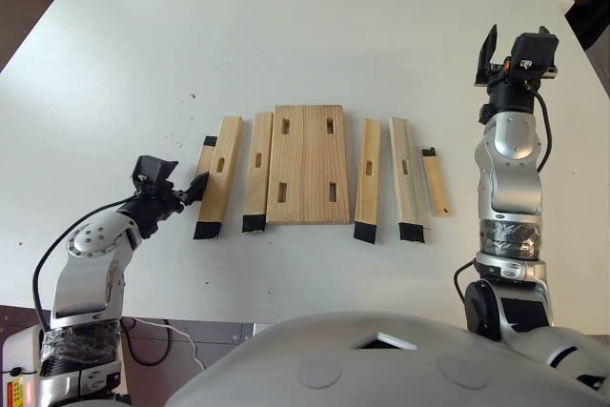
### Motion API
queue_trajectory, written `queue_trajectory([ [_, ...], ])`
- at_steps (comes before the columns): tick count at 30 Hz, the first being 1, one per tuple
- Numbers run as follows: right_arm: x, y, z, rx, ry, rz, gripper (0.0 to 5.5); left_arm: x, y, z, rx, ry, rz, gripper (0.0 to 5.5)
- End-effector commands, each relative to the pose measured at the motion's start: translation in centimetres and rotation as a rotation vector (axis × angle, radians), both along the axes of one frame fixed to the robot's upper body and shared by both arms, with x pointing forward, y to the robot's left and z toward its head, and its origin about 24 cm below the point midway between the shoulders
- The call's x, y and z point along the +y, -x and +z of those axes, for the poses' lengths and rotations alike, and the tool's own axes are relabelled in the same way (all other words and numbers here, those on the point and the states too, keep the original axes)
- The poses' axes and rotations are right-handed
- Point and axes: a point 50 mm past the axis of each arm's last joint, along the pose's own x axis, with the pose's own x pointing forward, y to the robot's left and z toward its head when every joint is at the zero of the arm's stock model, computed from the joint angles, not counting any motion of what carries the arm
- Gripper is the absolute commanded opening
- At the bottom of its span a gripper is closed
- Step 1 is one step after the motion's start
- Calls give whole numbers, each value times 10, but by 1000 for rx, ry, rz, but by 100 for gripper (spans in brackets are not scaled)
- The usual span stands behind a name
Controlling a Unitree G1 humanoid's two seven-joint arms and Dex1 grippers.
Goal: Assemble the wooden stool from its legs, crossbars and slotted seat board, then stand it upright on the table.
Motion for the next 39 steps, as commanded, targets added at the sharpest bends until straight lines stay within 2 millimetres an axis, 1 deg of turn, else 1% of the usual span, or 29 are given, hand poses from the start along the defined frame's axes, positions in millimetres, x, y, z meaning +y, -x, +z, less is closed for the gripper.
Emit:
queue_trajectory([
  [1,2,0,2,-7,13,8,341,-6,1,-1,5,14,-27,356],
  [6,2,1,2,-7,14,11,341,-7,2,-2,14,13,-22,356],
  [12,2,3,0,-6,10,0,341,-4,6,-11,35,-24,35,356],
  [16,3,5,-3,-1,5,-6,341,-11,11,-16,92,-31,13,356],
  [20,3,6,-3,-1,0,-12,341,-10,16,-19,165,-38,31,356],
  [25,3,8,-6,4,-6,-20,342,-5,17,-23,228,-76,54,277],
  [29,4,9,-7,6,-11,-23,342,-3,22,-23,266,-78,57,206],
  [34,3,14,-10,15,-19,-37,342,3,24,-23,298,-106,55,136],
  [36,5,13,-10,14,-27,-39,342,5,15,-18,278,-120,55,131],
  [39,10,4,-3,-8,-38,-10,342,6,-12,-4,172,-90,102,131],
])
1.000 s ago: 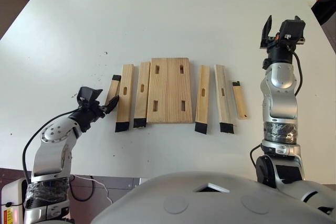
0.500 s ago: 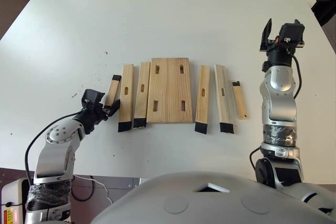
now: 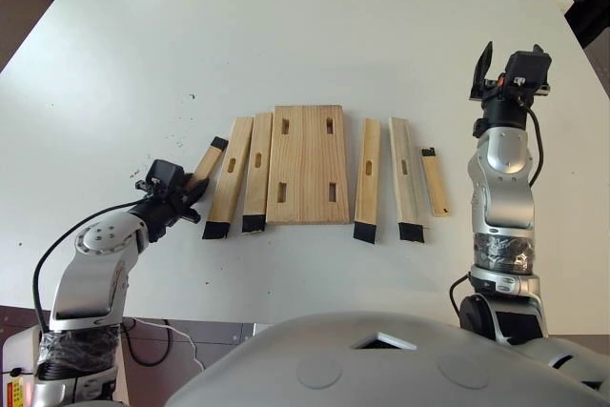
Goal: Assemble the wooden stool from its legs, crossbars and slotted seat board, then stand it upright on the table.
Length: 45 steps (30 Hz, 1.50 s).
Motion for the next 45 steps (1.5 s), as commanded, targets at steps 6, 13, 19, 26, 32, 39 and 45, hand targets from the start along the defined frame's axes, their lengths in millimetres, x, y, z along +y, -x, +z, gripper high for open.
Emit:
queue_trajectory([
  [6,17,-39,36,-42,-288,216,342,-13,-87,89,-444,228,132,131],
  [13,67,-48,107,-23,-347,938,342,-95,-90,169,-821,829,-213,131],
  [19,74,-49,166,38,-213,1374,342,-122,-99,157,-788,907,-423,131],
  [26,63,-56,185,68,-136,1521,342,-131,-91,157,-752,945,-679,131],
  [32,67,-23,190,201,-86,1909,342,-138,-89,164,-668,903,-941,131],
  [39,68,-20,196,264,-97,2002,342,-143,-84,164,-631,878,-1052,131],
  [45,73,-21,192,346,-148,2006,342,-147,-80,160,-602,863,-1093,131],
])
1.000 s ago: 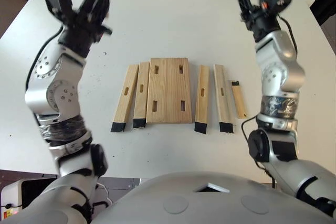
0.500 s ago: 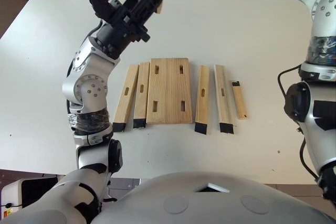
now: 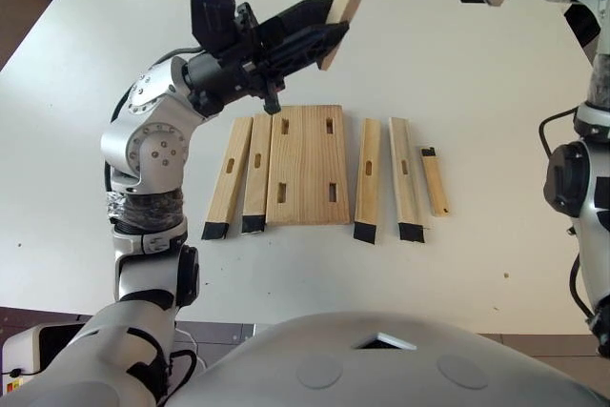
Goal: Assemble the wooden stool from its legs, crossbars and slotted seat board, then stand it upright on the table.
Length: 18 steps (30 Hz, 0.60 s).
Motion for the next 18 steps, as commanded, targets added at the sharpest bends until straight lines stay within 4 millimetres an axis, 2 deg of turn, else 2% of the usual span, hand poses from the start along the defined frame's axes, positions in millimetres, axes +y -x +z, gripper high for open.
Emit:
queue_trajectory([
  [1,3,3,4,17,19,26,342,-1,2,-3,3,-28,-14,131],
  [4,4,5,2,17,24,40,342,0,0,-1,1,-17,-7,131],
  [18,5,2,-4,11,36,-10,131,3,-2,-11,42,-53,22,131],
])
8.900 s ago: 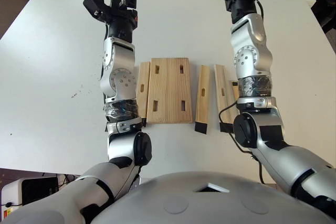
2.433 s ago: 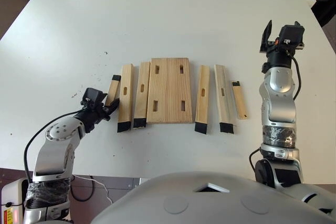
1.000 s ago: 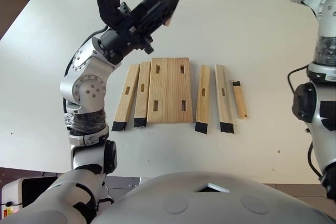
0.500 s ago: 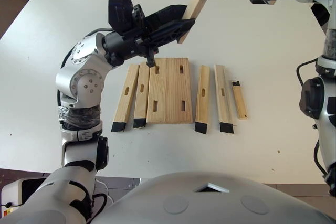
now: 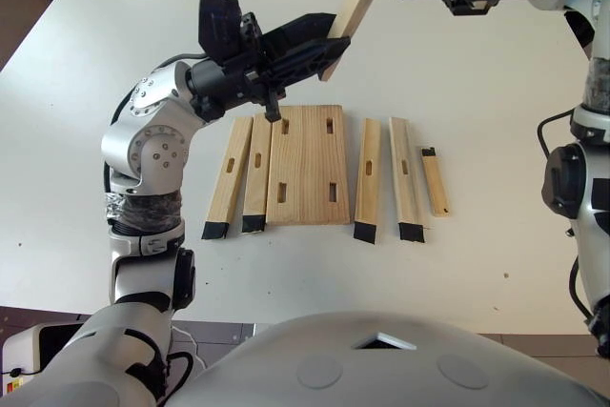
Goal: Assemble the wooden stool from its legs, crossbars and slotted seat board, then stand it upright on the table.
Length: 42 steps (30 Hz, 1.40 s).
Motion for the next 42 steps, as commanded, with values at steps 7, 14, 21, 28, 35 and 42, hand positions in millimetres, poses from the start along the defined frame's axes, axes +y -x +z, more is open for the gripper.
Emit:
queue_trajectory([
  [7,2,2,-6,-1,28,-25,131,2,1,-11,19,-88,29,131],
  [14,-10,2,-21,-34,22,-91,131,10,0,-8,18,-88,60,131],
  [21,-17,-1,-30,-81,19,-173,131,11,-3,-10,40,-77,106,215],
  [28,-35,-11,-39,-162,59,-321,131,13,3,-25,116,-28,211,322],
  [35,-73,10,-106,-301,435,-277,131,-3,-12,-43,205,91,718,344],
  [42,-88,25,-117,-270,493,-233,131,-33,-42,-46,314,213,1089,294],
])
